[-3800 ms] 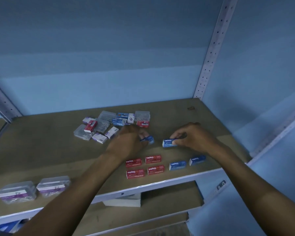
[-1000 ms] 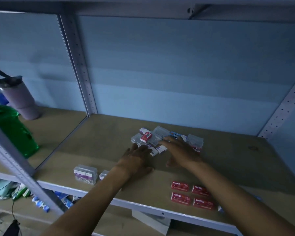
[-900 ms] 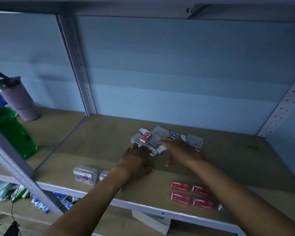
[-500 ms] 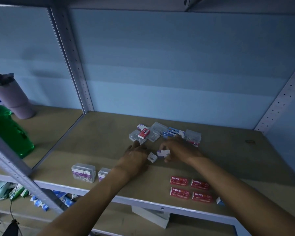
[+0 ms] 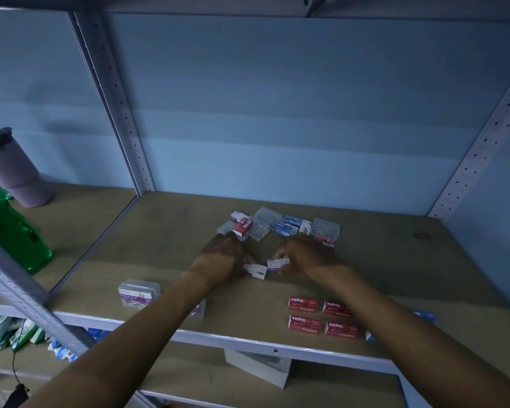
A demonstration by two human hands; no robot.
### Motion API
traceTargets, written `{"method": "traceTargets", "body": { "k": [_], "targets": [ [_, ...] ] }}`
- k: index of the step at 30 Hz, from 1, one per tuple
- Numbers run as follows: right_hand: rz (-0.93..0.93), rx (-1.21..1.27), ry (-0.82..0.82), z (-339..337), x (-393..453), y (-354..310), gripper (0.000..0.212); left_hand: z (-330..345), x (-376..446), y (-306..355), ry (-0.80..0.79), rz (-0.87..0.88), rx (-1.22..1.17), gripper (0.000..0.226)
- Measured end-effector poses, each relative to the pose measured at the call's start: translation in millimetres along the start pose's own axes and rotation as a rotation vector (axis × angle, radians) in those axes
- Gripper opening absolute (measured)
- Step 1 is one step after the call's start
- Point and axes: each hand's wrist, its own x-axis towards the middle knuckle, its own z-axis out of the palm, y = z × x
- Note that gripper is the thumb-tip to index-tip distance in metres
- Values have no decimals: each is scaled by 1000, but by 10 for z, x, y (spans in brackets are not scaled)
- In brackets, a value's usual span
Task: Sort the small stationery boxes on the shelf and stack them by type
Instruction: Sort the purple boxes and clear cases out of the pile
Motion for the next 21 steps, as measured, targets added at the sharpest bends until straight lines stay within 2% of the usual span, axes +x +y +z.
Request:
{"method": "traceTargets", "body": {
  "k": [4, 9, 11, 16, 21],
  "targets": [
    [-38, -11, -60, -44, -44, 8, 25, -122, -26, 58, -23, 8, -12, 27],
    [-17, -7, -149, -209, -126, -3, 22, -123, -81, 10, 25, 69, 56, 28],
    [9, -16, -156, -234, -136, 25, 14, -114, -90, -6, -5, 72, 45, 27],
    [41, -21, -142, -207, -202, 77, 17, -95, -77, 9, -31, 32, -47, 26],
    [39, -8, -74, -125, -261, 100, 13, -35, -67, 36, -22, 27, -30, 24]
  ]
}}
